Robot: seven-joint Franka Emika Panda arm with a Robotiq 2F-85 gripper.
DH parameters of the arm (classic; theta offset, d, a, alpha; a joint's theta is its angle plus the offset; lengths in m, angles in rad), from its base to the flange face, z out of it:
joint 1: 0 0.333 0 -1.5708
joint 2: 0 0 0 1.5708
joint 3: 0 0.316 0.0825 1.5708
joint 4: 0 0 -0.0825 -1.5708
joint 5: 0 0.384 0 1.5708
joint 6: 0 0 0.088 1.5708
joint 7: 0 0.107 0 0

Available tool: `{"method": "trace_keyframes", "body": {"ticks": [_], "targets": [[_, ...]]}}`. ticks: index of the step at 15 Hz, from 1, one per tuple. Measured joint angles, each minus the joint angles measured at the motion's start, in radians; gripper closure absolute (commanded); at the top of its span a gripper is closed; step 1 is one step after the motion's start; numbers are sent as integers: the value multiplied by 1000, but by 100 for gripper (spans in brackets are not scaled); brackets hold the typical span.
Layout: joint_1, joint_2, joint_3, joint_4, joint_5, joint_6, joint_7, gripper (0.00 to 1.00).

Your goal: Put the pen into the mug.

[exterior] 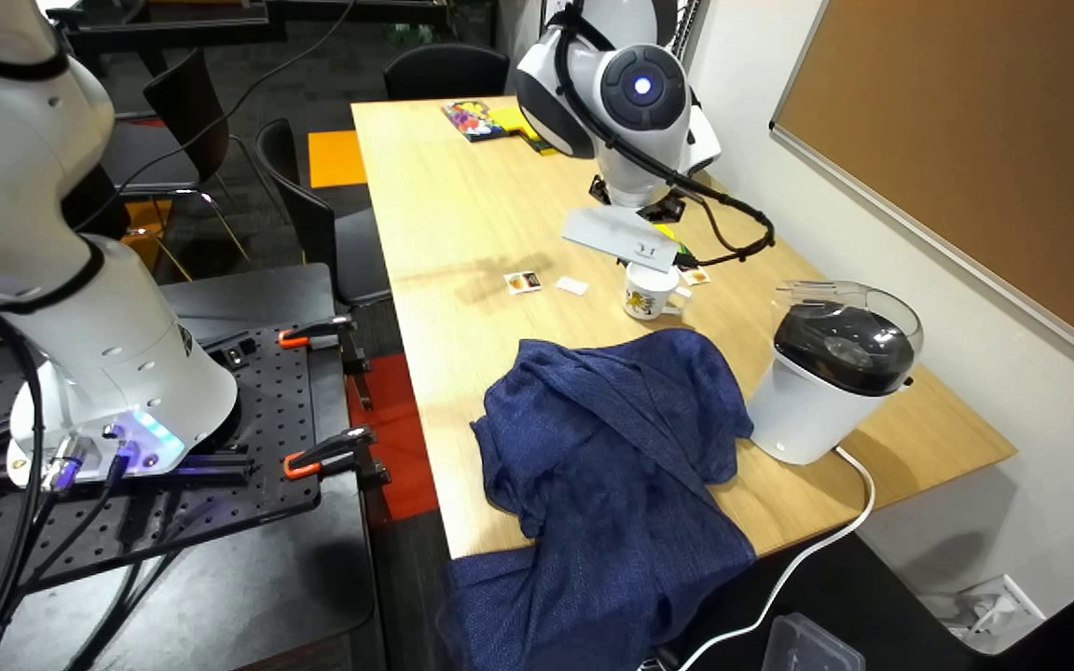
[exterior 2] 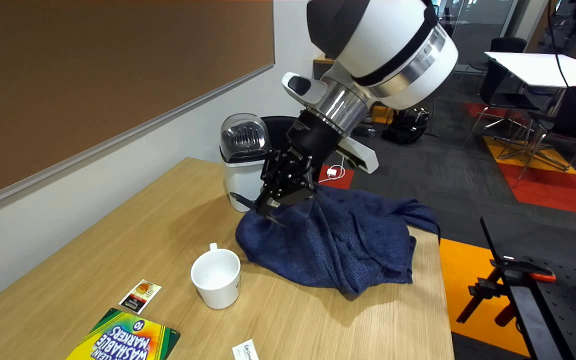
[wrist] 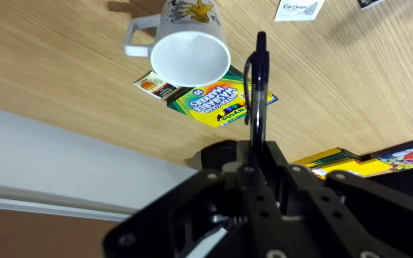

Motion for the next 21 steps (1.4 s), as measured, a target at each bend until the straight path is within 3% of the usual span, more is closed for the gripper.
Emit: {"method": "trace_keyframes", "body": {"ticks": [5,6,9,10,15,19,21], "targets": [[-6,21,12,46,207,-24,-213,97],[-7,26,12,55,236,-35,-246,89],[-8,34,11,56,239,-36,-251,89],[-8,34,11,56,239,-36,-251,97],[-9,40,11,63,277,-53,-307,97],[-29,47,11,86,425,-167,-525,97],[2,48,-56,88,496,-283,-608,97]]}}
